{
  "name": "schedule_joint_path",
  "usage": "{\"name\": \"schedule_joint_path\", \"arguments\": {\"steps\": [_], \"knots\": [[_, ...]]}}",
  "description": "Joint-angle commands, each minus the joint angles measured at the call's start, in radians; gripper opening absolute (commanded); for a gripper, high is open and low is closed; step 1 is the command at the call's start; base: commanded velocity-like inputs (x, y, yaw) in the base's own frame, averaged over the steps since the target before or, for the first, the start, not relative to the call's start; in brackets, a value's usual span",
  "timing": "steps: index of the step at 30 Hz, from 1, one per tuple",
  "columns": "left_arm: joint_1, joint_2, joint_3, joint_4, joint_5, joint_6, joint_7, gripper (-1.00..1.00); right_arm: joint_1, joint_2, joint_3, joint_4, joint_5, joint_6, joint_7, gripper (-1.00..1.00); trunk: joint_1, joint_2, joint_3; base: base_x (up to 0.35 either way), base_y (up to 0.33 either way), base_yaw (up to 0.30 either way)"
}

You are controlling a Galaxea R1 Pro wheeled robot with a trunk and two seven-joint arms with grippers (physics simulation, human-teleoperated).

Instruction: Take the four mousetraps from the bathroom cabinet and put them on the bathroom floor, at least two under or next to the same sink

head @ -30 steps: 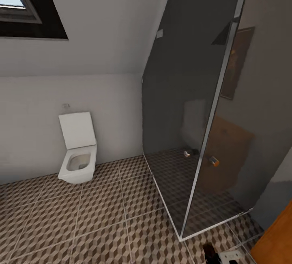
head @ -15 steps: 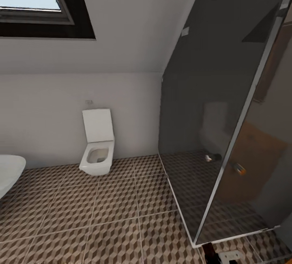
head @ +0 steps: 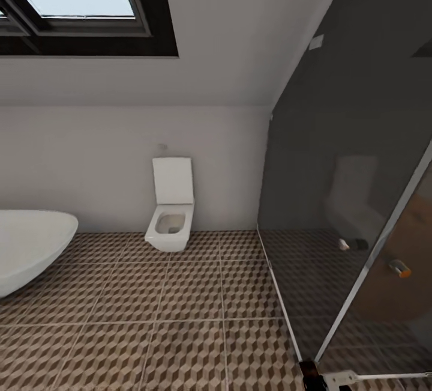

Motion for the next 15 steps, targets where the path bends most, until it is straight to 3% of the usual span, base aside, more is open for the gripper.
{"name": "schedule_joint_path", "arguments": {"steps": [1, 15], "knots": [[-0.001, -0.001, -0.005, 0.003, 0.011, -0.002, -0.009, -1.00, -0.002, 0.000, 0.009, 0.003, -0.008, -0.005, 0.001, -1.00, 0.000, -0.002, -0.002, 0.000, 0.000, 0.300], [-0.001, -0.004, -0.007, 0.003, 0.009, -0.001, -0.007, -1.00, -0.002, 0.000, 0.009, 0.003, -0.008, -0.005, 0.000, -1.00, 0.000, -0.002, -0.009, 0.000, 0.000, 0.300]]}}
